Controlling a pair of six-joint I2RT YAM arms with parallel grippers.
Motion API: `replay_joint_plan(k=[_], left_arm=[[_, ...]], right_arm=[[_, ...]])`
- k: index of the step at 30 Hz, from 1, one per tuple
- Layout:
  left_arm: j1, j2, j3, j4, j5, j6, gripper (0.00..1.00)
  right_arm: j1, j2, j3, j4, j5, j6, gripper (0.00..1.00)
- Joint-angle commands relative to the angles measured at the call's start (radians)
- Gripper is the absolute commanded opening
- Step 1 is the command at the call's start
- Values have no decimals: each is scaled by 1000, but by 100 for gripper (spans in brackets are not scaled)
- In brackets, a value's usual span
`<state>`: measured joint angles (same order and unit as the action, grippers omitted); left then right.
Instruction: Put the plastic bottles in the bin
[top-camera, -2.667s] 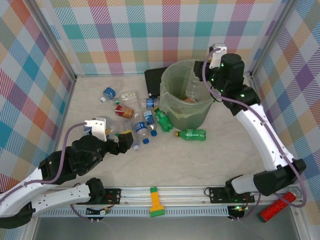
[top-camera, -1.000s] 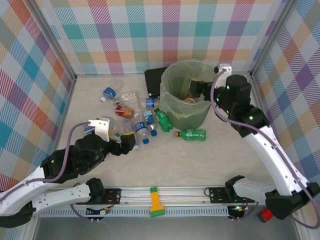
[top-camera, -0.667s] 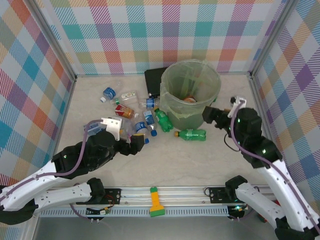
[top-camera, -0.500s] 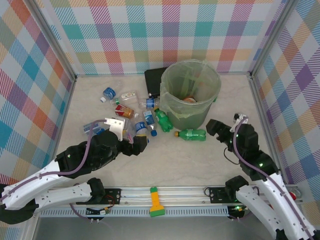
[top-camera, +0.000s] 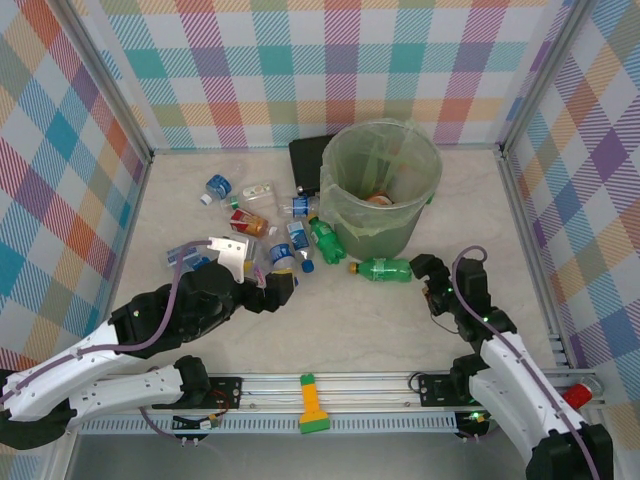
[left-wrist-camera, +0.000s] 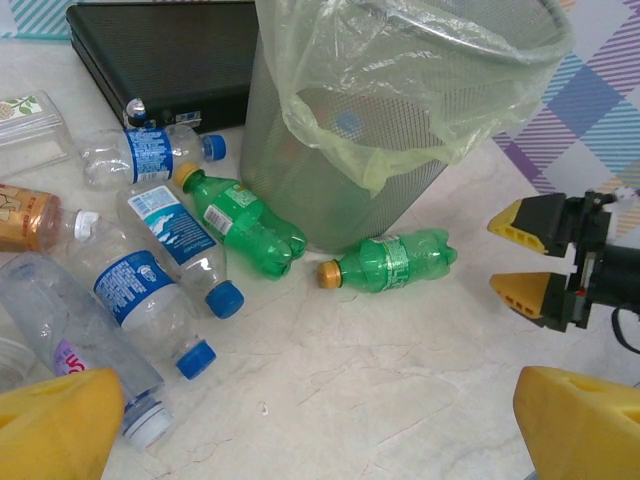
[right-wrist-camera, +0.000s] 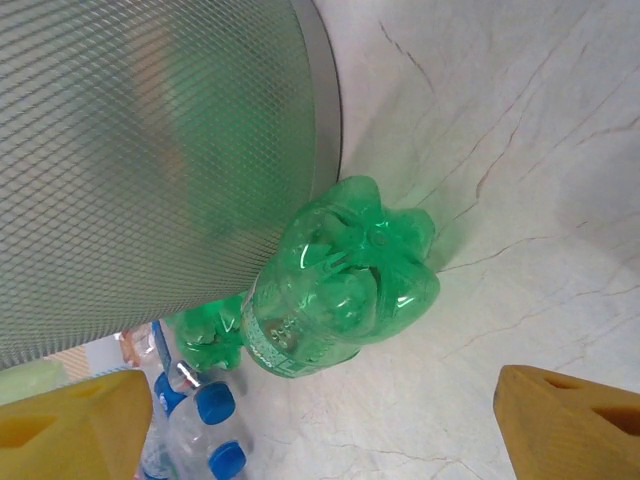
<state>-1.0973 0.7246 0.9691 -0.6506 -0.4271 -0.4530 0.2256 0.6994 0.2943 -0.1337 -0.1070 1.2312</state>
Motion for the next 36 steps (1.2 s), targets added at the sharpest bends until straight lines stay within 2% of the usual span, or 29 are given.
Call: replay_joint_plan(k=[1, 9, 20, 25, 30, 32, 36], left_arm=[[-8, 2, -6, 23, 2, -7, 100], [-8, 16, -3, 38, 3, -4, 100], [-8, 2, 2, 26, -4, 2, 100], [-7, -3, 5, 14, -11, 1, 100], [-8, -18, 2, 9, -18, 2, 100], [-8, -21, 0, 5, -22, 1, 100], [-8, -23, -4, 1, -27, -1, 100]], right_arm=[[-20, 61, -46, 228, -74, 142, 88], [-23, 313, -32, 418, -125, 205, 88], [-23, 553, 39, 483, -144, 215, 84], [-23, 626, 47, 506, -170, 230, 79], [-23, 618, 70, 440, -182, 196, 66], [-23, 565, 80, 375, -165, 167, 61], [-23, 411, 115, 165, -86, 81, 58]])
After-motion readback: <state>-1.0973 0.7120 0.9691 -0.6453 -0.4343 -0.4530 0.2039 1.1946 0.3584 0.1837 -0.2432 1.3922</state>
